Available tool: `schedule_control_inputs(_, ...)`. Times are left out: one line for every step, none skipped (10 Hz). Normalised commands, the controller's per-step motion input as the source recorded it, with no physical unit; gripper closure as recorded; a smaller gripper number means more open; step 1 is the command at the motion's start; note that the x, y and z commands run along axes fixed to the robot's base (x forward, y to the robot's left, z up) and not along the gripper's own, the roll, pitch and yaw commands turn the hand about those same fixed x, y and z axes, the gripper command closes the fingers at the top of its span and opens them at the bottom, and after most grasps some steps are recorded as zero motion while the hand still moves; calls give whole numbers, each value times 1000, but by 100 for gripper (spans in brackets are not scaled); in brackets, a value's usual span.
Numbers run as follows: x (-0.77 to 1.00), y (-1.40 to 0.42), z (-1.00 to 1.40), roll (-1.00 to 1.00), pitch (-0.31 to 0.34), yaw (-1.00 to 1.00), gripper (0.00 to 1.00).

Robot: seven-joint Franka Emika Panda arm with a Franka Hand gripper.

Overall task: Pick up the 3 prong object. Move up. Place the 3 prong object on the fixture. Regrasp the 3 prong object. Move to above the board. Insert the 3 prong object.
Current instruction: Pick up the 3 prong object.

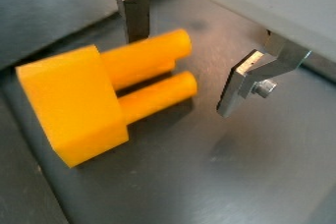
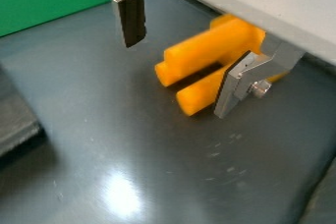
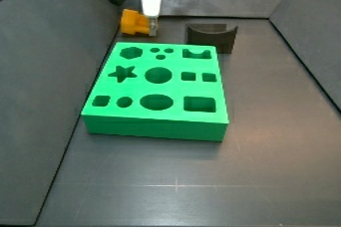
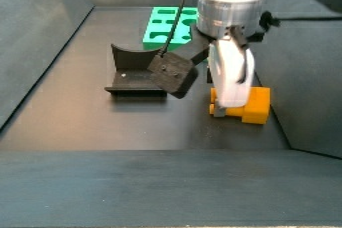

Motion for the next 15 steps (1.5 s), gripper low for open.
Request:
schedule_control_inputs(0, 0, -317, -246, -177, -849, 0)
schedule_control_inputs(0, 0, -260, -263, -146, -740, 0)
schedule_control_inputs(0, 283, -77, -240, -11, -503, 0)
schedule_control_inputs(49, 169, -51, -103, 0, -300, 0)
schedule_control_inputs(0, 137, -83, -73, 0, -74, 0)
schedule_control_inputs(0, 120, -120, -64, 0, -43, 0)
schedule_control_inputs(0, 120, -140, -63, -24, -17, 0)
schedule_control_inputs(0, 37, -51, -70, -26, -66, 0)
schedule_control_inputs(0, 117, -46, -144, -90, -17, 0)
schedule_control_inputs(0, 54, -74, -99, -73, 0, 0)
schedule_control_inputs(-20, 0, -43, -10, -87, 0, 0)
schedule_control_inputs(0, 0, 0, 0, 0, 0, 100)
schedule_control_inputs(0, 0, 0, 0, 0, 0, 100)
schedule_control_inputs(0, 0, 0, 0, 0, 0, 100)
schedule_control_inputs(0, 0, 0, 0, 0, 0, 100)
